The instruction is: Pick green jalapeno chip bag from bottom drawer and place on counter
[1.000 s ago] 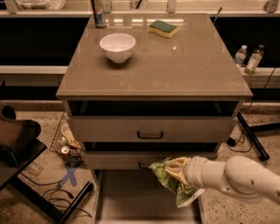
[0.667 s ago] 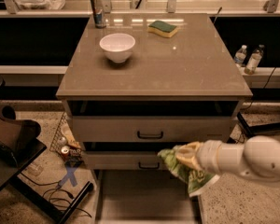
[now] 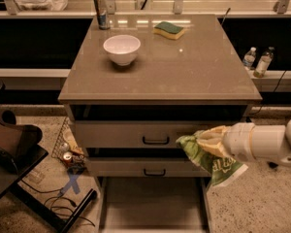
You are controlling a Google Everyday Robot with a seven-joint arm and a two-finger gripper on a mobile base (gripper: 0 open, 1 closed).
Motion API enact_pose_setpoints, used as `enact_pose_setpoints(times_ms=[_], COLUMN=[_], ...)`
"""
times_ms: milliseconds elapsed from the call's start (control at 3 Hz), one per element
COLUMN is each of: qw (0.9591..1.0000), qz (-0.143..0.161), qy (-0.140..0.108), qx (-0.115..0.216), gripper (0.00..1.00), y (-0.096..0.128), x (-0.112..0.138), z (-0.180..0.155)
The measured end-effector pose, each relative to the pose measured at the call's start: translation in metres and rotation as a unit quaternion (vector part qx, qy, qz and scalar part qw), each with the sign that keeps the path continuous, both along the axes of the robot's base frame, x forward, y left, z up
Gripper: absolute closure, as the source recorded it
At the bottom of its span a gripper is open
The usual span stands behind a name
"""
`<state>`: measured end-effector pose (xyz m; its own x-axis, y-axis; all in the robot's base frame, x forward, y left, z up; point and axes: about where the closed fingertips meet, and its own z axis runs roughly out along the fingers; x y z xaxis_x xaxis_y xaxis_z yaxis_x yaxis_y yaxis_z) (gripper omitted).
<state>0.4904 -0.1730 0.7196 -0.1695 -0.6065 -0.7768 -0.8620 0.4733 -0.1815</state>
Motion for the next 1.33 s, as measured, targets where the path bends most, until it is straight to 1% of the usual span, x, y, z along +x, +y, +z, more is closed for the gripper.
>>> enact_pose_setpoints(times_ms=[333,667,1000,1333], qw=[0.9997,0.9987,0.9964,0.9915], qz=[-0.004,-0.01,-0.015,-0.02], qy=[-0.024,-0.049,-0.083,-0.128], qx=[-0.004,-0.009,-0.01,-0.011], gripper=[1.0,1.0,1.0,1.0], y=[-0.009,-0.011,-0.009,-0.006], x=[0.005,0.016,0.029,0.041], z=[0.051,0.101,0.153,0.193])
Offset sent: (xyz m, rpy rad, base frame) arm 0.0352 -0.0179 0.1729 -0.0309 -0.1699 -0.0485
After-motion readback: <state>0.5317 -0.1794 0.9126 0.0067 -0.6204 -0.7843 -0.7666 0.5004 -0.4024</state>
